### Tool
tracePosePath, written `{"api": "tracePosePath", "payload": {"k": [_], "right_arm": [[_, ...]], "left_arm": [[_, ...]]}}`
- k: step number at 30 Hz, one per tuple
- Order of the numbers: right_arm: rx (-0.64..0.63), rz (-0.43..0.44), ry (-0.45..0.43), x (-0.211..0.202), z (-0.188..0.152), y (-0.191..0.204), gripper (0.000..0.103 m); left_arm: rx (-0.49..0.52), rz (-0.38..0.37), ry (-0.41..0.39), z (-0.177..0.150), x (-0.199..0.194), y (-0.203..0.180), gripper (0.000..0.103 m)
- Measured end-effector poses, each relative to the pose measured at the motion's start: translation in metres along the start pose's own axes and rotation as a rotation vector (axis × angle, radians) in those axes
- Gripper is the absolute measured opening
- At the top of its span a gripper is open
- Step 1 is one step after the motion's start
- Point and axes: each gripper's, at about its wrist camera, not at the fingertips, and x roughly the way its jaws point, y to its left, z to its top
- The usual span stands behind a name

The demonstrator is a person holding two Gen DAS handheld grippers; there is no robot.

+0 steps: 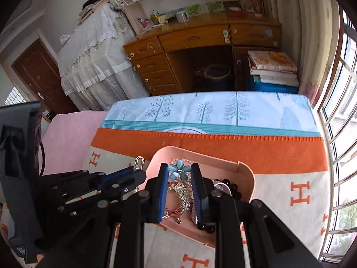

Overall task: Organize jewelry
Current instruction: 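Carry the brooch pin and flower earring into the pink box and open both tools, then withdraw both tools from the box toward the rings on the blanket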

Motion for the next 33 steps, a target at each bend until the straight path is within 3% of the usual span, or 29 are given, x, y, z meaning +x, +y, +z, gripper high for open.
{"api": "tracePosePath", "payload": {"k": [1, 3, 5, 6, 12, 26, 33], "right_arm": [[0.011, -0.009, 0.018, 0.009, 0.0, -0.005, 0.021], [0.029, -0.011, 0.057, 0.024, -0.001, -0.013, 0.021], [0.048, -0.007, 0.081, 0.032, -0.003, -0.02, 0.021], [0.057, -0.014, 0.08, 0.032, -0.004, -0.022, 0.021], [0.065, -0.011, 0.022, 0.012, -0.013, -0.021, 0.03], [-0.027, -0.035, -0.177, -0.089, -0.07, 0.0, 0.03], [-0.037, -0.04, -0.161, -0.114, -0.119, 0.003, 0.03]], "left_arm": [[0.008, -0.002, 0.013, 0.0, 0.008, 0.0, 0.01], [0.021, 0.006, 0.029, -0.001, 0.02, 0.0, 0.031], [0.022, 0.018, 0.016, -0.003, 0.023, 0.001, 0.069], [0.02, 0.026, -0.003, -0.004, 0.021, 0.002, 0.071], [0.012, 0.035, -0.033, -0.013, 0.003, 0.007, 0.072], [0.054, 0.08, -0.125, -0.08, -0.08, 0.0, 0.072], [0.001, 0.04, -0.114, -0.122, -0.098, 0.003, 0.072]]}}
